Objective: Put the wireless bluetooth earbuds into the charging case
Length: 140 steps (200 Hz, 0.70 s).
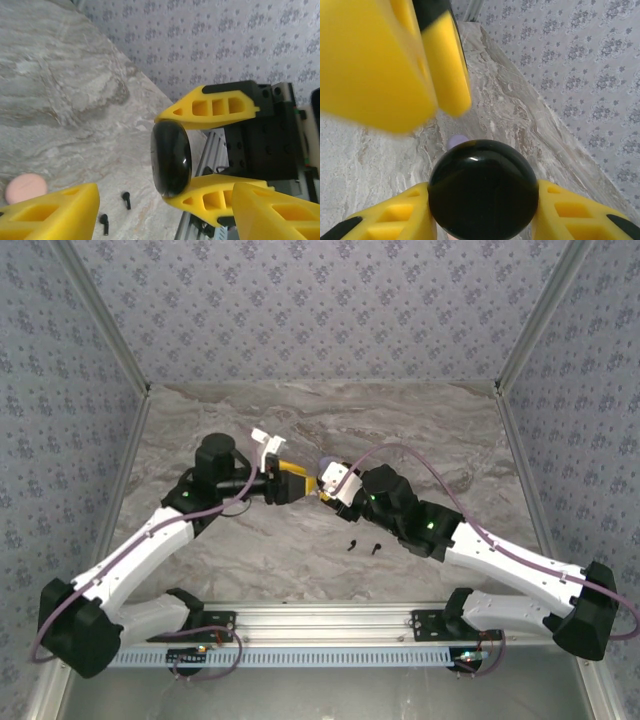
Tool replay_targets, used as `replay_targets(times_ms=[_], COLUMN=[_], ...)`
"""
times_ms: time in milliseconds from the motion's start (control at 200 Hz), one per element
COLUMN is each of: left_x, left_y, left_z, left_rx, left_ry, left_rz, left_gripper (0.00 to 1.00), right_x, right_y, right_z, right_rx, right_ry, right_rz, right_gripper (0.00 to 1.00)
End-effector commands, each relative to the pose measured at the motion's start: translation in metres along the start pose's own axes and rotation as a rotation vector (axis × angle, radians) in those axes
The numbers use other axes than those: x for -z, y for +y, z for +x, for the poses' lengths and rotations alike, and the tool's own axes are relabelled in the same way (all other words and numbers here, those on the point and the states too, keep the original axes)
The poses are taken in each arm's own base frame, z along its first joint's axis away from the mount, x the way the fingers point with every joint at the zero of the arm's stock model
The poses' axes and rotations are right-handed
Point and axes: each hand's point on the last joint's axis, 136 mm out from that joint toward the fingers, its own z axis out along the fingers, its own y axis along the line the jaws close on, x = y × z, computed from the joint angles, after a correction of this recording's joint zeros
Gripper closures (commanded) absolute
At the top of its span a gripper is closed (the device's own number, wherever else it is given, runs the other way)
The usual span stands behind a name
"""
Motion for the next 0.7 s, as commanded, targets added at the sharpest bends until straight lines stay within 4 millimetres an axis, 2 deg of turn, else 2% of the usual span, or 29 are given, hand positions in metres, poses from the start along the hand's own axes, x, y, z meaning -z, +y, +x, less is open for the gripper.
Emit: replay_targets(times_ms=[0,90,280,390,580,695], left_x=[-0.010,-0.014,-0.021,-0.022,-0.022,-0.022], left_y=[-0.021,-0.024,-0.027,-0.026,-0.026,-0.023], left_z=[-0.011,-0.011,-0.008,-0.006,-0.004,-0.004], left_rx=[-0.043,-0.052,-0.054,-0.053,-0.067,-0.090], left_ry=[0.007,0.011,0.030,0.042,0.050,0.042], left_rz=[0.069,0.082,0.099,0.097,0.090,0.075], left_gripper=[0.31,0.36,0.61,0.72,0.77,0.80], right_x=[0.003,0.002,-0.001,-0.001,0.002,0.006], right_y=[-0.002,-0.002,-0.001,-0.004,-0.009,-0.011], right_z=[-0.012,-0.013,-0.011,-0.009,-0.010,-0.009], right_rx=[0.000,0.001,0.006,-0.003,-0.024,-0.038], right_ry=[-0.055,-0.056,-0.048,-0.041,-0.040,-0.031], right_rz=[-0.002,-0.007,-0.014,-0.005,-0.007,-0.021], right_gripper=[0.57,0.57,0.57,0.57,0.54,0.42])
